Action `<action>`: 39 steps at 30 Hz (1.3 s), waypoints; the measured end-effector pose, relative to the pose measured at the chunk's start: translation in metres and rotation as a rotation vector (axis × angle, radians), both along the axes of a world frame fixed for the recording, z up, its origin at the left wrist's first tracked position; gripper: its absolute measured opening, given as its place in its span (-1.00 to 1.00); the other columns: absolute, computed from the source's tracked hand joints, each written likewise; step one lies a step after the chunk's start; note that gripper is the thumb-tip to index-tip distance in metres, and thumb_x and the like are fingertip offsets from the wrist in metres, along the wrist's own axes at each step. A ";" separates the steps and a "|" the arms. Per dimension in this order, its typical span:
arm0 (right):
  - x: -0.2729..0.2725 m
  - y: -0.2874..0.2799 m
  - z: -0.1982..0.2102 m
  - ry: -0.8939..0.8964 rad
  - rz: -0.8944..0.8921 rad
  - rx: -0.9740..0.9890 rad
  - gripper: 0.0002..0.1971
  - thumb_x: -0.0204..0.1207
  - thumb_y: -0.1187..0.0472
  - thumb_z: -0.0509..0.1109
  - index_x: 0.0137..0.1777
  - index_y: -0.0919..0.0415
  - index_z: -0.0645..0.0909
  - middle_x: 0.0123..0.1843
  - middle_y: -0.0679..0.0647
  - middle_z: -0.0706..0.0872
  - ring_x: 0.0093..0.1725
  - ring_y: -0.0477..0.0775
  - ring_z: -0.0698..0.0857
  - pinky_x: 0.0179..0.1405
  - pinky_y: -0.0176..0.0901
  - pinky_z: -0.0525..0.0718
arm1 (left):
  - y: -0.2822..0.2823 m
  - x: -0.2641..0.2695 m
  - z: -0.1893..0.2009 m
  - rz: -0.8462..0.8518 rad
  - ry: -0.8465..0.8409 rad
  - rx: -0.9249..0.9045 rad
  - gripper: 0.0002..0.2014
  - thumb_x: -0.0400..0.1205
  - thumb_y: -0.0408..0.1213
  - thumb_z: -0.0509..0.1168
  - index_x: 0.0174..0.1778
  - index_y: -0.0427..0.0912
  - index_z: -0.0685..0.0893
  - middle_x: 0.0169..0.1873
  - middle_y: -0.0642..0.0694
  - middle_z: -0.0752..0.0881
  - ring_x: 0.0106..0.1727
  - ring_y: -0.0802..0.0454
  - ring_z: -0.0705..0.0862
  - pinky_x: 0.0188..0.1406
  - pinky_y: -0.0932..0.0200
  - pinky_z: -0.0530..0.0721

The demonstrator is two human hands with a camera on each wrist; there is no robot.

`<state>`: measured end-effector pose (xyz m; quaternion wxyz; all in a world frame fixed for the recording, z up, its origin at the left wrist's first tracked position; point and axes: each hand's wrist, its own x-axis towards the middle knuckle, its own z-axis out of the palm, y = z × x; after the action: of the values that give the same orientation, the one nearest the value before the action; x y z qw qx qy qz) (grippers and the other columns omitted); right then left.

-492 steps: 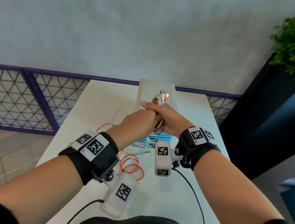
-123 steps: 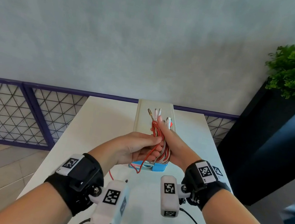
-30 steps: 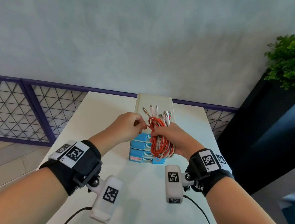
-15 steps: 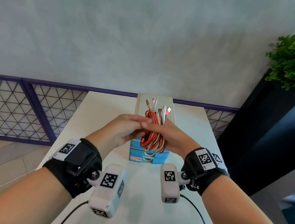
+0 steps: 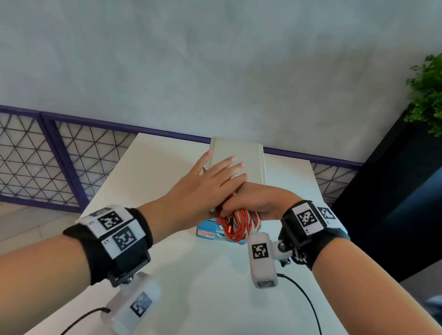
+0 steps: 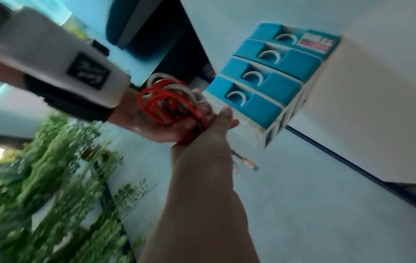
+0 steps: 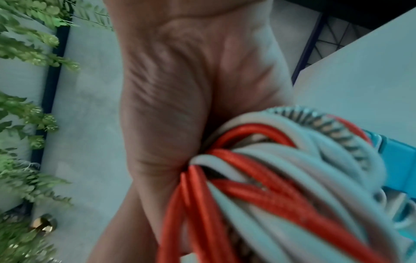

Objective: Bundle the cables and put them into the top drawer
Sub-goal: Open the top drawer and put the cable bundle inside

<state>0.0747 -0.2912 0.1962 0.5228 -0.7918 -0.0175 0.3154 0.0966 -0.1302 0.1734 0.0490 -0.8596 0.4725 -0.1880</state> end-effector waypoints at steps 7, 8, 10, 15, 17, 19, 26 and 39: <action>-0.007 -0.001 -0.011 0.132 0.006 0.091 -0.90 0.56 0.47 0.29 -0.06 0.36 0.64 -0.20 0.15 0.78 -0.26 0.00 0.79 -0.23 -0.19 0.78 | -0.008 0.012 -0.013 -0.182 -0.048 -0.088 -0.77 0.43 -0.35 0.29 0.01 -0.17 0.59 -0.19 -0.08 0.72 -0.12 -0.08 0.70 0.51 0.00 0.36; -0.009 0.000 -0.012 0.134 0.014 0.097 -0.90 0.57 0.45 0.29 -0.06 0.37 0.64 -0.19 0.16 0.78 -0.26 0.01 0.79 -0.24 -0.20 0.78 | -0.009 0.013 -0.014 -0.188 -0.026 -0.091 -0.81 0.43 -0.36 0.31 -0.04 -0.19 0.59 -0.22 -0.09 0.72 -0.18 -0.09 0.70 0.39 0.01 0.50; -0.009 0.000 -0.013 0.152 0.048 0.087 -0.88 0.59 0.38 0.30 0.01 0.42 0.64 -0.10 0.23 0.77 -0.22 0.06 0.79 -0.20 -0.16 0.78 | -0.010 0.012 -0.014 -0.185 0.021 -0.092 -0.85 0.41 -0.37 0.35 -0.13 -0.20 0.57 -0.29 -0.11 0.71 -0.29 -0.12 0.68 -0.14 0.05 0.69; -0.008 0.000 -0.010 -0.205 -0.027 -0.513 -0.34 0.29 -0.18 0.55 0.30 0.18 0.55 0.22 0.14 0.73 0.15 0.16 0.73 0.22 0.09 0.69 | -0.011 0.014 -0.023 -0.012 0.057 -0.030 -0.79 0.45 -0.30 0.37 -0.04 -0.20 0.53 -0.26 -0.12 0.71 -0.25 -0.17 0.68 -0.57 0.15 0.35; -0.020 0.011 -0.010 -0.418 -0.048 -0.803 -0.15 0.23 -0.33 0.51 0.41 0.14 0.40 0.30 0.05 0.62 0.27 0.13 0.60 0.24 0.06 0.61 | -0.012 0.015 -0.024 0.131 0.144 0.021 -0.74 0.54 -0.25 0.27 0.12 -0.20 0.49 -0.09 -0.15 0.71 -0.09 -0.23 0.68 -0.40 0.08 0.41; -0.035 0.026 -0.021 -0.583 0.003 -1.066 -0.04 0.18 -0.43 0.46 0.44 0.17 0.32 0.31 0.06 0.56 0.31 0.16 0.52 0.22 0.09 0.53 | -0.011 0.016 -0.026 0.173 0.184 0.007 -0.77 0.55 -0.21 0.24 0.09 -0.17 0.48 -0.06 -0.14 0.73 -0.07 -0.23 0.69 -0.35 0.07 0.42; -0.044 0.019 -0.060 -0.675 -0.085 -0.962 -0.49 0.35 0.08 0.48 0.27 0.16 0.46 0.10 0.09 0.68 0.05 0.20 0.70 -0.07 -0.01 0.62 | 0.001 -0.005 -0.036 0.130 0.414 -0.145 -0.80 0.48 -0.07 0.33 -0.09 -0.03 0.48 -0.13 -0.04 0.76 -0.12 -0.13 0.71 -0.34 0.15 0.45; -0.025 -0.014 -0.076 -0.526 0.001 -0.928 -0.57 0.46 0.10 0.34 0.34 0.11 0.48 0.16 0.14 0.72 0.09 0.26 0.72 -0.01 0.04 0.69 | -0.006 0.015 -0.035 0.042 0.713 -0.119 -0.20 0.31 0.33 0.33 0.44 0.11 0.34 0.30 0.08 0.50 0.30 0.08 0.43 0.25 0.07 0.50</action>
<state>0.0499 -0.3053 0.1205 0.0955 -0.9921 -0.0072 0.0810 0.1120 -0.1364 0.1387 -0.1653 -0.8820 0.4304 0.0975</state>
